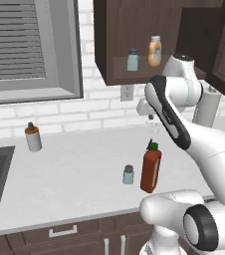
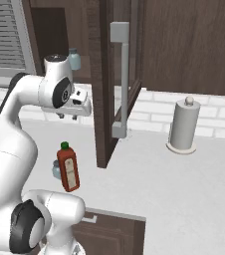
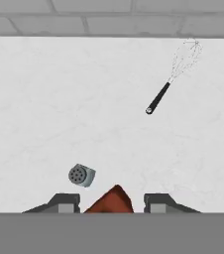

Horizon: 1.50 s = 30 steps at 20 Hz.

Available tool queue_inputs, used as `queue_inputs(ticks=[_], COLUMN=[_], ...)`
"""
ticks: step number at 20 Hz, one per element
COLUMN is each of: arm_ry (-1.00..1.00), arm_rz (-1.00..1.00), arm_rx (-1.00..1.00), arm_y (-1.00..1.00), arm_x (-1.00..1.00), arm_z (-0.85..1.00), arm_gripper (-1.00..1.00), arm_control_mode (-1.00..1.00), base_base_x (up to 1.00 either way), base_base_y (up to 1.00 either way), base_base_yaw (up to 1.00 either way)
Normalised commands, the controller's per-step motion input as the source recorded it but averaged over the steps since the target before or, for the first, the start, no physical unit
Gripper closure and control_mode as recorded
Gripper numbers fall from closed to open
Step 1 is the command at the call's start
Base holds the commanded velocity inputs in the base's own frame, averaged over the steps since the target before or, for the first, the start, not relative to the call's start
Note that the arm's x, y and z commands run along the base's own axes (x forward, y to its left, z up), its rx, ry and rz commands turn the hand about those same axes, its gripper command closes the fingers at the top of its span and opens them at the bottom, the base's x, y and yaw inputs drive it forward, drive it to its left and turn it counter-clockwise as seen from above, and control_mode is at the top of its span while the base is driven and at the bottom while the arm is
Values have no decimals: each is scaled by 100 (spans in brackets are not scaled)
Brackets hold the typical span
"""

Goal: Put the shaker and condiment bottle from the counter next to their counterparts in the cabinet.

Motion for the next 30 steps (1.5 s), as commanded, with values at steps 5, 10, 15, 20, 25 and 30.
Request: queue_inputs(ticks=[5,10,15,20,25,30], arm_ry=[-6,-15,-22,-22,-15,-5], arm_rz=[-4,-14,-9,0,0,-8], arm_rx=[0,0,-12,-12,-1,0], arm_y=[0,0,26,22,1,0], arm_x=[-57,-100,-67,-15,-21,-26], arm_z=[-5,-28,-32,-40,-22,-22], arm_gripper=[-100,-100,-100,-100,-100,-100], arm_control_mode=[-100,-100,-100,-100,-100,-100], base_base_x=[0,0,0,0,0,0], base_base_y=[0,0,0,0,0,0], base_base_yaw=[0,0,0,0,0,0])
